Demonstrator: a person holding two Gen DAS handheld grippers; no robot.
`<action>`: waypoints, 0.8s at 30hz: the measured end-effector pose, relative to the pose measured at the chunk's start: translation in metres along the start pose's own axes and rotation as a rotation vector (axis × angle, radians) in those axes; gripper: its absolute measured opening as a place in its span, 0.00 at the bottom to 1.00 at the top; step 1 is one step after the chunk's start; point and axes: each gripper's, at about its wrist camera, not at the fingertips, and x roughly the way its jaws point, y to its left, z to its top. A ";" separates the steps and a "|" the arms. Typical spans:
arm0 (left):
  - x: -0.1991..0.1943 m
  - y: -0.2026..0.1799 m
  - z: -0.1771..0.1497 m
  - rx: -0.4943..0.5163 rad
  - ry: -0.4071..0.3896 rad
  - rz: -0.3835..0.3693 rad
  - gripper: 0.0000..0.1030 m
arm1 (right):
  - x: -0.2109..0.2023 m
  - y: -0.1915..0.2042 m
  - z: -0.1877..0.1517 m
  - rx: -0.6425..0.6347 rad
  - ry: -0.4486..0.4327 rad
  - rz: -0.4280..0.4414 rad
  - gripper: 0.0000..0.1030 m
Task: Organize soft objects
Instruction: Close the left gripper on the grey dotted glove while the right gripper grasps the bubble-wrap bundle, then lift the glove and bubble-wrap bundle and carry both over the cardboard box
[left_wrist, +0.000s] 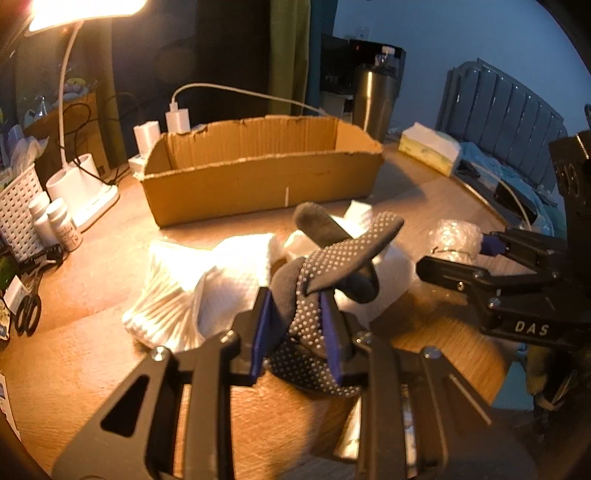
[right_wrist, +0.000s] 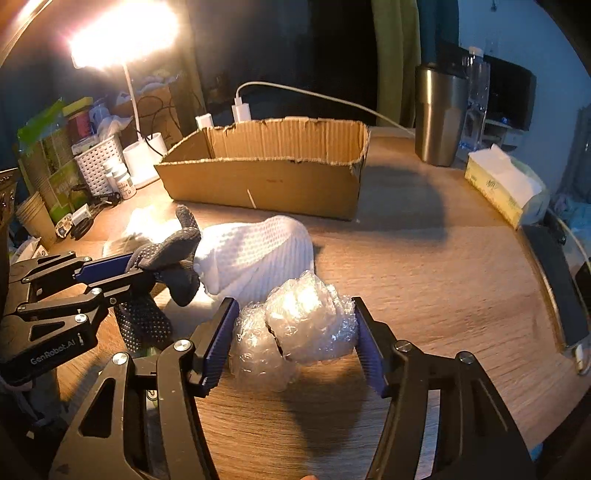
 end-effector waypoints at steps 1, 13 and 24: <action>-0.003 0.001 0.001 -0.003 -0.008 -0.002 0.26 | -0.003 0.000 0.001 0.001 -0.007 -0.003 0.62; -0.040 0.007 0.013 -0.026 -0.093 -0.012 0.26 | -0.037 0.005 0.018 -0.020 -0.077 -0.036 0.62; -0.077 0.019 0.035 -0.047 -0.196 -0.011 0.26 | -0.063 0.009 0.038 -0.034 -0.144 -0.052 0.62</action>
